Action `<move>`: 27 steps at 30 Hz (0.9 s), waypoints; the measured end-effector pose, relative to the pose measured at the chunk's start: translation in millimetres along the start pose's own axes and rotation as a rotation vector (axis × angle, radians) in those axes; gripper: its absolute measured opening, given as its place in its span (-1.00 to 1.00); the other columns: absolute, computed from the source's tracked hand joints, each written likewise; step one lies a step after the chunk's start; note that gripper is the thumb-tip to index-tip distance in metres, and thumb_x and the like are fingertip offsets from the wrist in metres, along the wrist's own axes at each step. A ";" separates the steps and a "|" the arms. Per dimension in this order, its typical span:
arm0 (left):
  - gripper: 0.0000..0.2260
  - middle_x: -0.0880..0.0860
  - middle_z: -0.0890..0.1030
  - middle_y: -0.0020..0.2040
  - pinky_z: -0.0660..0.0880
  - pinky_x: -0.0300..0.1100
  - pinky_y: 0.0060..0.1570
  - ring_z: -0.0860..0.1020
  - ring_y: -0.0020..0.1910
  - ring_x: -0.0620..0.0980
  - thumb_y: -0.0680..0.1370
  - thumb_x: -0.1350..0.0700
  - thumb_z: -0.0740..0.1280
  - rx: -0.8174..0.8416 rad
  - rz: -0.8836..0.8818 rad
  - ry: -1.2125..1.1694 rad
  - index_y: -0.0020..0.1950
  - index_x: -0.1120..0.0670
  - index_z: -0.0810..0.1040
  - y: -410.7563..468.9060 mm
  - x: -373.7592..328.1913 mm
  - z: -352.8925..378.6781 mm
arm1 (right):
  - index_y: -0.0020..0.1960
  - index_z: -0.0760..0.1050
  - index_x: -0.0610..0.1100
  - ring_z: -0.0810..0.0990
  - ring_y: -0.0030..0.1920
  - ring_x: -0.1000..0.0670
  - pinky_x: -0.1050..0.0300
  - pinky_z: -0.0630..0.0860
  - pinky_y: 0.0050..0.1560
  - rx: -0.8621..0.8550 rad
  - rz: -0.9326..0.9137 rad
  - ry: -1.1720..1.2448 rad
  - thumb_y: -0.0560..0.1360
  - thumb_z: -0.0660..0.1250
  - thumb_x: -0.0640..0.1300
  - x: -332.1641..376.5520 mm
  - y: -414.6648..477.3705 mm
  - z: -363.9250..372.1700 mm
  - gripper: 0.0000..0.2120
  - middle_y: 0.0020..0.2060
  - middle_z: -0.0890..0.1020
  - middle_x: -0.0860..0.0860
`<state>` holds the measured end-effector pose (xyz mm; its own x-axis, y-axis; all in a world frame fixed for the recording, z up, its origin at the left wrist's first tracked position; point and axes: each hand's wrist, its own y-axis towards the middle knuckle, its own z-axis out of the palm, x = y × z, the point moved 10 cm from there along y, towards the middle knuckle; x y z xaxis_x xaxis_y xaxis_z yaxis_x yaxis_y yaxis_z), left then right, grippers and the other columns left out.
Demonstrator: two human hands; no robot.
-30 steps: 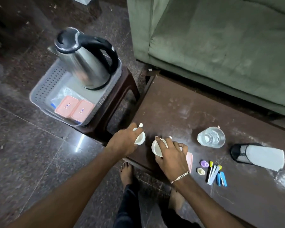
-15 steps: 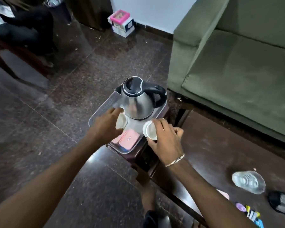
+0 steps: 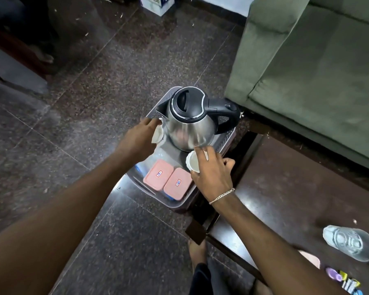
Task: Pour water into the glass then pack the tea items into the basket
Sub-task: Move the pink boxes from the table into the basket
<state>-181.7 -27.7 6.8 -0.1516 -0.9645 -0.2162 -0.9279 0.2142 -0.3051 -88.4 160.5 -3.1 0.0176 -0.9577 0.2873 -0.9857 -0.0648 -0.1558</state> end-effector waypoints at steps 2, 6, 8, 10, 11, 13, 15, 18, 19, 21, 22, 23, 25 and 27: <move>-0.33 0.12 0.45 0.48 0.54 0.11 0.17 0.55 0.32 0.30 0.46 0.27 0.49 0.005 0.027 0.008 0.54 0.07 0.37 9.4 0.2 6.8 | 0.48 0.36 -0.01 0.56 0.17 -0.12 -0.06 0.26 0.02 0.023 -0.001 -0.024 0.41 0.39 -0.05 1.1 0.1 7.7 -0.35 0.35 0.48 0.00; -0.31 0.13 0.48 0.46 0.57 0.12 0.11 0.57 0.27 0.33 0.44 0.30 0.49 -0.033 0.083 0.031 0.54 0.07 0.38 23.9 -1.0 11.1 | 0.45 0.34 0.01 0.53 0.19 -0.08 -0.08 0.27 0.07 0.019 0.046 -0.056 0.48 0.34 -0.10 -2.3 1.9 13.0 -0.45 0.38 0.46 0.04; -0.30 0.14 0.49 0.45 0.58 0.14 0.07 0.59 0.22 0.36 0.41 0.33 0.51 -0.056 0.108 0.045 0.53 0.10 0.40 29.8 -2.0 12.2 | 0.42 0.36 0.00 0.51 0.19 -0.11 -0.09 0.28 0.09 0.028 0.062 -0.076 0.50 0.33 -0.09 -1.9 4.3 14.9 -0.50 0.36 0.47 0.02; -0.34 0.17 0.52 0.42 0.57 0.14 0.02 0.60 0.16 0.40 0.38 0.36 0.52 -0.073 0.123 0.042 0.47 0.16 0.45 33.2 -2.8 11.8 | 0.43 0.36 -0.02 0.50 0.20 -0.14 -0.11 0.30 0.12 0.045 0.070 -0.083 0.54 0.30 -0.07 -0.3 6.3 17.9 -0.54 0.37 0.45 -0.02; -0.36 0.19 0.53 0.39 0.57 0.14 -0.01 0.61 0.12 0.41 0.38 0.36 0.53 -0.082 0.131 0.046 0.44 0.17 0.47 33.8 -3.3 11.3 | 0.44 0.36 -0.02 0.49 0.21 -0.16 -0.13 0.32 0.13 0.050 0.075 -0.087 0.56 0.29 -0.07 0.2 6.7 19.4 -0.55 0.37 0.44 -0.03; -0.34 0.18 0.52 0.41 0.57 0.14 -0.09 0.62 0.04 0.44 0.38 0.33 0.56 -0.108 0.166 0.069 0.46 0.15 0.46 32.2 -4.7 11.0 | 0.44 0.35 -0.02 0.49 0.20 -0.17 -0.15 0.36 0.12 0.051 0.077 -0.089 0.58 0.29 -0.06 2.1 6.3 22.0 -0.56 0.37 0.43 -0.04; -0.31 0.13 0.50 0.44 0.56 0.10 -0.26 0.65 -0.06 0.41 0.40 0.25 0.58 -0.147 0.191 0.118 0.49 0.10 0.42 26.2 -4.9 12.0 | 0.44 0.36 0.00 0.48 0.20 -0.17 -0.14 0.36 0.10 0.049 0.074 -0.089 0.57 0.32 -0.06 2.7 4.8 24.1 -0.55 0.39 0.41 -0.04; -0.32 0.11 0.48 0.45 0.52 0.05 -0.44 0.67 -0.20 0.38 0.43 0.15 0.60 -0.200 0.155 0.163 0.47 0.05 0.38 18.0 0.7 13.1 | 0.42 0.40 0.00 0.45 0.23 -0.18 -0.15 0.37 0.09 0.041 0.075 -0.088 0.56 0.36 -0.06 -0.1 1.1 25.6 -0.56 0.43 0.38 -0.07; -0.29 0.12 0.45 0.47 0.50 0.04 -0.45 0.67 -0.22 0.40 0.42 0.14 0.61 -0.211 0.136 0.157 0.49 0.04 0.35 16.5 2.1 12.6 | 0.42 0.39 -0.01 0.44 0.24 -0.19 -0.15 0.37 0.10 0.041 0.069 -0.082 0.56 0.37 -0.05 -1.1 0.0 25.5 -0.55 0.43 0.38 -0.07; -0.19 0.15 0.38 0.51 0.44 0.02 -0.44 0.66 -0.23 0.43 0.40 0.17 0.62 -0.219 0.102 0.154 0.55 0.01 0.26 14.2 2.7 10.6 | 0.41 0.41 -0.01 0.44 0.22 -0.21 -0.17 0.39 0.08 0.033 0.052 -0.058 0.52 0.40 -0.03 -2.7 -2.8 22.1 -0.52 0.41 0.40 -0.08; -0.15 0.16 0.36 0.51 0.42 0.01 -0.43 0.65 -0.24 0.43 0.40 0.19 0.61 -0.222 0.090 0.158 0.57 0.00 0.23 11.9 1.3 8.3 | 0.40 0.43 -0.02 0.45 0.21 -0.22 -0.18 0.40 0.07 0.020 0.043 -0.045 0.49 0.42 -0.02 -3.6 -5.1 18.8 -0.50 0.38 0.42 -0.09; -0.15 0.19 0.36 0.48 0.42 0.00 -0.44 0.64 -0.26 0.43 0.40 0.22 0.59 -0.228 0.075 0.160 0.57 0.00 0.22 8.7 -1.5 4.5 | 0.39 0.44 -0.02 0.45 0.19 -0.22 -0.19 0.40 0.06 0.003 0.038 -0.033 0.47 0.45 0.00 -5.3 -8.2 14.4 -0.49 0.36 0.44 -0.09; -0.29 0.22 0.40 0.38 0.49 0.06 -0.46 0.62 -0.27 0.42 0.43 0.25 0.51 -0.259 0.040 0.138 0.51 0.06 0.27 0.1 -9.2 -6.4 | 0.38 0.45 -0.01 0.46 0.18 -0.20 -0.18 0.41 0.05 -0.042 0.036 -0.003 0.43 0.47 0.04 -10.9 -15.6 3.7 -0.45 0.32 0.47 -0.08; -0.55 0.22 0.48 0.26 0.57 0.19 -0.35 0.62 -0.20 0.41 0.49 0.21 0.44 -0.301 0.030 0.094 0.34 0.14 0.40 -11.9 -23.7 -18.1 | 0.39 0.44 0.00 0.46 0.18 -0.18 -0.16 0.42 0.04 -0.086 0.038 0.019 0.42 0.48 0.06 -20.7 -25.2 -7.5 -0.43 0.31 0.47 -0.08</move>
<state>-173.2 -10.2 32.4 -0.1987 -0.9714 -0.1298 -0.9795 0.2015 -0.0087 -65.2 184.1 2.0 -0.0225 -0.9535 0.3006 -0.9963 -0.0036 -0.0859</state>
